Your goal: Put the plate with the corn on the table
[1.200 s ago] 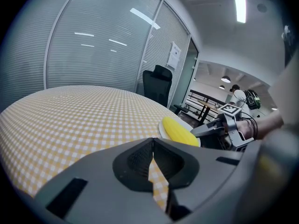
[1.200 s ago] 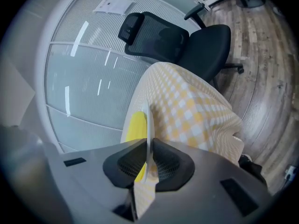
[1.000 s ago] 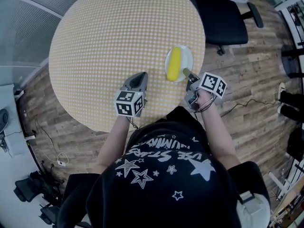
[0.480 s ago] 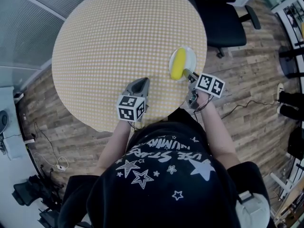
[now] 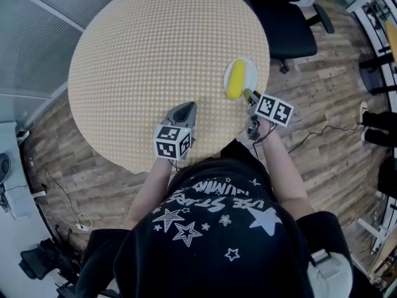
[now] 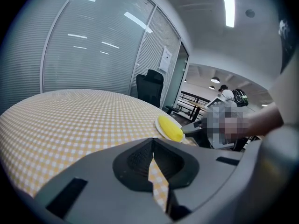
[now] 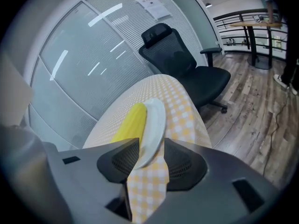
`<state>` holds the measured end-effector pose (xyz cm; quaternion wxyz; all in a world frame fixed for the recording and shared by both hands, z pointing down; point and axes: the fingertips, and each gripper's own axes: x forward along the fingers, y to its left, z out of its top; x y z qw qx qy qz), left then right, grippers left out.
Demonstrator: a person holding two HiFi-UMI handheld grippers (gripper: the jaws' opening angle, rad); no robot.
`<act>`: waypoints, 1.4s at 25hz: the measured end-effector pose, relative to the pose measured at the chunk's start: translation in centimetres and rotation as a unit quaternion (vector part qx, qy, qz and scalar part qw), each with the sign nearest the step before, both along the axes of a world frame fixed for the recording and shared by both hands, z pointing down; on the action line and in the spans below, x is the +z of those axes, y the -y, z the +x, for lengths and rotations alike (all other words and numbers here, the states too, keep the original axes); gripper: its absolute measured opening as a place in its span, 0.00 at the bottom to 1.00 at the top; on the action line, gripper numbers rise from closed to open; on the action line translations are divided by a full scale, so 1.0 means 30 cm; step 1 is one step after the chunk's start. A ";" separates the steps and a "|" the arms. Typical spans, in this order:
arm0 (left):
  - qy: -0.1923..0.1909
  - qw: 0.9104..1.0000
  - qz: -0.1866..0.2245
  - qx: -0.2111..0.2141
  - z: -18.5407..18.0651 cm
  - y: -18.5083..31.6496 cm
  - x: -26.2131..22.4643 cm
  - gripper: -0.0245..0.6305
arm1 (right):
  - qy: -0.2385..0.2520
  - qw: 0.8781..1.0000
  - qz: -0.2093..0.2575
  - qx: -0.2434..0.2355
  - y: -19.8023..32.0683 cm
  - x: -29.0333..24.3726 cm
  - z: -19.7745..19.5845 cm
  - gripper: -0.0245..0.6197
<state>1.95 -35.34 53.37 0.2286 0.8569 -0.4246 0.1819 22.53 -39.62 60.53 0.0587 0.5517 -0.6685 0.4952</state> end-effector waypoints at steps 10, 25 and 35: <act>-0.031 0.998 0.004 0.051 -0.060 -0.083 -0.006 0.05 | 0.007 0.995 0.087 0.047 -0.150 -0.170 -0.080 0.27; -0.023 0.987 0.001 0.158 -0.074 -0.304 0.060 0.05 | 0.080 0.983 0.134 0.095 -0.507 -0.221 -0.195 0.21; -0.023 0.990 0.026 0.136 -0.067 -0.437 -0.015 0.05 | 0.088 0.979 0.185 0.016 -0.648 -0.331 -0.282 0.15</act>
